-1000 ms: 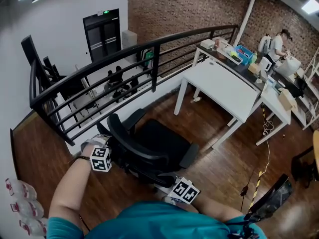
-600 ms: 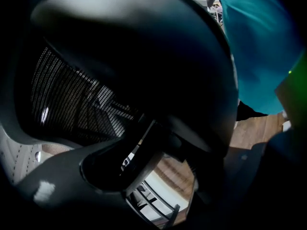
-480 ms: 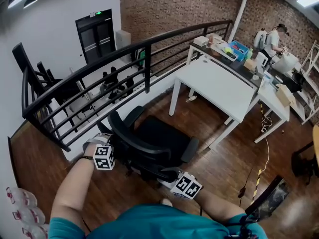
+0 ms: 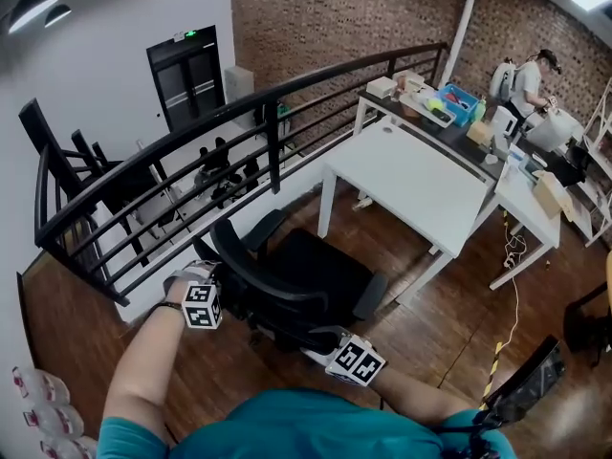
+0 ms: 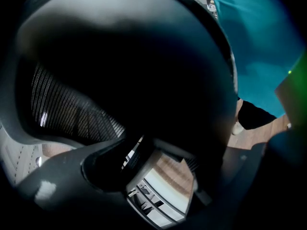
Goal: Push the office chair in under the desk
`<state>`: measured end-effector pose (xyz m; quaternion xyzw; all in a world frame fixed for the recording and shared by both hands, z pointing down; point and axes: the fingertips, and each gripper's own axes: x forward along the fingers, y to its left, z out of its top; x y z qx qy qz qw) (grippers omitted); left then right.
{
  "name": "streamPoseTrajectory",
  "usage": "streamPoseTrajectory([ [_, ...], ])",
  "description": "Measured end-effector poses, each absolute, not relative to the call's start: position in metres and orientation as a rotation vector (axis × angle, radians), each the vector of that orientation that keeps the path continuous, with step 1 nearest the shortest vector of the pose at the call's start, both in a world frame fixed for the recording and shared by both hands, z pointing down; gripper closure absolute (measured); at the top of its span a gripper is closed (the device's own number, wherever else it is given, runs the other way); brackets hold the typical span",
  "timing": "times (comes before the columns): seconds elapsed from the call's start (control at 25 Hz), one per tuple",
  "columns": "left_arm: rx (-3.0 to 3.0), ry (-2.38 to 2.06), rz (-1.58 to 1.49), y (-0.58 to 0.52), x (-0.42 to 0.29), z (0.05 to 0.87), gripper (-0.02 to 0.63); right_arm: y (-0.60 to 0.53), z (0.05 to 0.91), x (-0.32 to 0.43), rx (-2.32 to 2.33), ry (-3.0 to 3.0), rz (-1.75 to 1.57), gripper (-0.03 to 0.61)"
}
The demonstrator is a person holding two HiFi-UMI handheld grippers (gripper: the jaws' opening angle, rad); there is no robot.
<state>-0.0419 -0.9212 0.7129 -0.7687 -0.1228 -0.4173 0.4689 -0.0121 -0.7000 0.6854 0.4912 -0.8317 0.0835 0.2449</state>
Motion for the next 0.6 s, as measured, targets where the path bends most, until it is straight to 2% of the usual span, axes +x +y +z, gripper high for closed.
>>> streamPoseTrajectory([
  [0.6,-1.892,-0.401,-0.791,-0.958,0.075,0.697,0.232,-0.742,0.686,0.084,1.362,-2.308,0.350,0.455],
])
